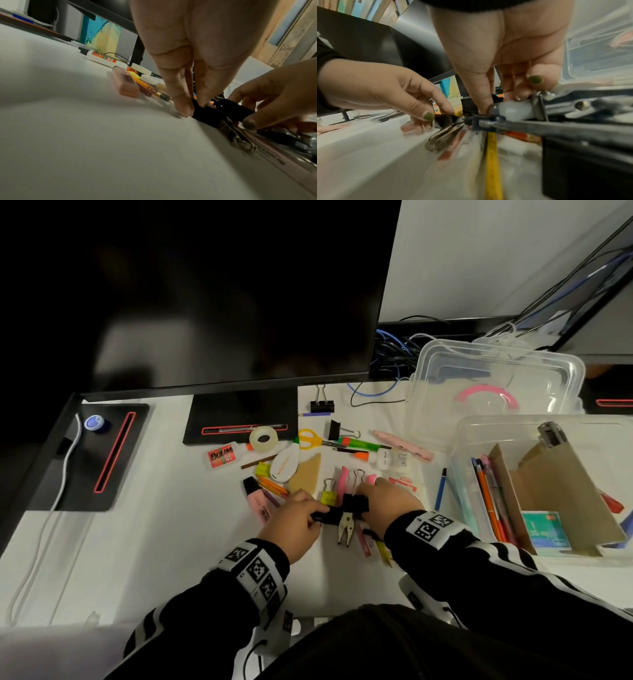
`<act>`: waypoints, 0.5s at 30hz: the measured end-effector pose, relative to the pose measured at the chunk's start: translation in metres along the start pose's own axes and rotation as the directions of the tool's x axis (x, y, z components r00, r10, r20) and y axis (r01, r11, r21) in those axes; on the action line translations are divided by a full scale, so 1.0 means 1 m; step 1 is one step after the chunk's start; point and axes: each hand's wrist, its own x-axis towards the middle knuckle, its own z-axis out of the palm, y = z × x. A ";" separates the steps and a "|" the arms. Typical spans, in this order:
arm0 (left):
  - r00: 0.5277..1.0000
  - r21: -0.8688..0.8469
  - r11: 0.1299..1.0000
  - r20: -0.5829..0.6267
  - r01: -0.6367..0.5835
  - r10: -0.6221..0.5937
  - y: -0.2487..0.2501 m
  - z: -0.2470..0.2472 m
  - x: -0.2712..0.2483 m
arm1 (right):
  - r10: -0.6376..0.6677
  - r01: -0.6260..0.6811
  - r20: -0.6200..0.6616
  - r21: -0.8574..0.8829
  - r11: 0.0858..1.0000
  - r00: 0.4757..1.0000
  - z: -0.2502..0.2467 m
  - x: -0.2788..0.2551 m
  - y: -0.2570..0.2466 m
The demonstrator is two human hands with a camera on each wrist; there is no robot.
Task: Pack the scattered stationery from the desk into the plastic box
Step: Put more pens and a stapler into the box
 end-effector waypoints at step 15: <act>1.000 0.104 0.995 -0.030 0.009 -0.006 0.013 -0.002 0.036 | 0.074 -0.062 -0.057 0.189 0.980 0.996 -0.015 -0.002 0.002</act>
